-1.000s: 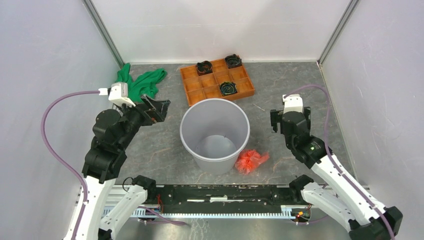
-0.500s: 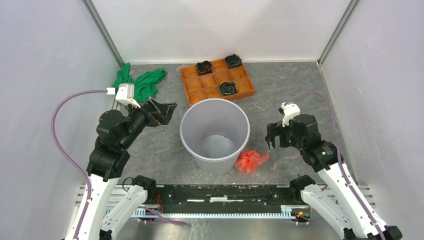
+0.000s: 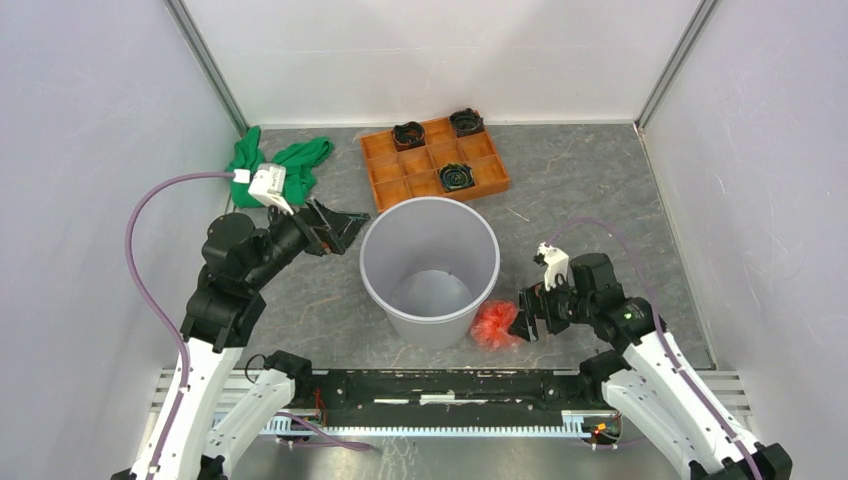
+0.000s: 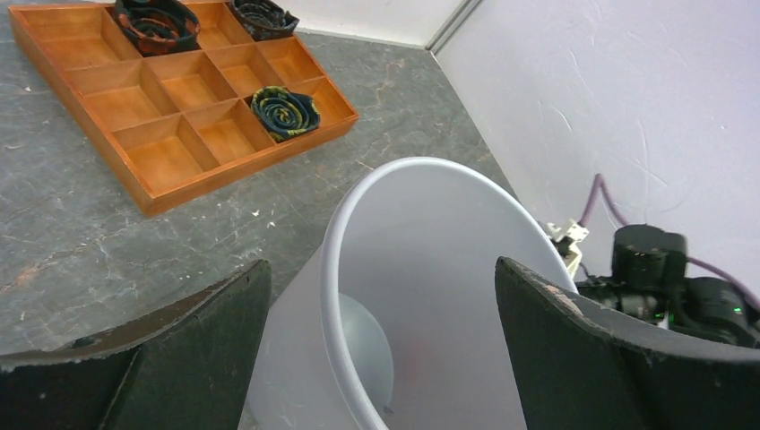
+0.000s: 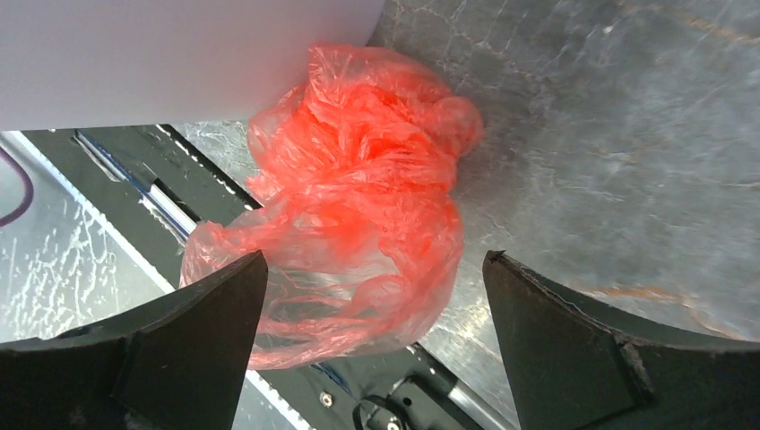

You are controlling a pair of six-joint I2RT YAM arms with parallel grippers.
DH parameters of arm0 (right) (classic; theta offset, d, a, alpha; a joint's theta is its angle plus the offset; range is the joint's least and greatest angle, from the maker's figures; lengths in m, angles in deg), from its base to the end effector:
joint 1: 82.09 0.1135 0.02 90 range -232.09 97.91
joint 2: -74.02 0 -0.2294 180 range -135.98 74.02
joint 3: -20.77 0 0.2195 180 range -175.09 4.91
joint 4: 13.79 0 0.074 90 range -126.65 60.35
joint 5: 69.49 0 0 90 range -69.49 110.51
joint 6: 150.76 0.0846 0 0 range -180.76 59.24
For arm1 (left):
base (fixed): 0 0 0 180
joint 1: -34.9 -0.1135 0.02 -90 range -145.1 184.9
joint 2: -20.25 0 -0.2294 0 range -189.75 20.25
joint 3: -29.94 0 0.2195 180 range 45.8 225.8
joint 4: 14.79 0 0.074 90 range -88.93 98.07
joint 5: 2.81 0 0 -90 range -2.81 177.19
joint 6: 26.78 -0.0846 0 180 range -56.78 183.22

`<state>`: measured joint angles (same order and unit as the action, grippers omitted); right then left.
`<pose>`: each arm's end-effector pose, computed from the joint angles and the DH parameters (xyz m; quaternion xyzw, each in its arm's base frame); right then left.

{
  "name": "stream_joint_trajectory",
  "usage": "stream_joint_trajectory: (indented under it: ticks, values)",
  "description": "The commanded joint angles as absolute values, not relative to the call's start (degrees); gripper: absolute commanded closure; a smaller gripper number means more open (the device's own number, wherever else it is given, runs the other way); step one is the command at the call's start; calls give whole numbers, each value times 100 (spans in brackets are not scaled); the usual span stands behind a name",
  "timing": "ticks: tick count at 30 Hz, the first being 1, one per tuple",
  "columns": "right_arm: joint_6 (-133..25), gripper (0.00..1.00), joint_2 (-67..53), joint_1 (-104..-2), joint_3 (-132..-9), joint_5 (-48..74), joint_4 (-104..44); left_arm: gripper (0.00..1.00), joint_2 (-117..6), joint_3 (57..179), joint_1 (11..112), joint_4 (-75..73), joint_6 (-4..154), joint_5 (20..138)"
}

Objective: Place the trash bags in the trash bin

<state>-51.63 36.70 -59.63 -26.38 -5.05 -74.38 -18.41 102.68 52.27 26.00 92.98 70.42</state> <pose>0.1237 0.0906 0.1736 -0.1804 0.9038 0.2896 0.2584 0.1613 -0.0760 0.3617 0.0166 0.7454 -0.3627 0.5590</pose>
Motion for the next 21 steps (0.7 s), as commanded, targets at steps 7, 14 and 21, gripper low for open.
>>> stream_joint_trajectory:
  ticks: [7, 14, 21]
  values:
    - [-3258, 31, 3230, -5909, -1199, -1374, -3958, 0, -1855, 10203, 5204, 2225, 9783, 6338]
    - [-3071, 37, 2348, -5140, -1093, -1104, -3029, 0, -1797, 10169, 5204, 2301, 9749, 6368]
    - [-2962, 37, 2200, -4997, -1045, -943, -2590, 0, -1680, 10493, 5204, 2476, 9558, 6750]
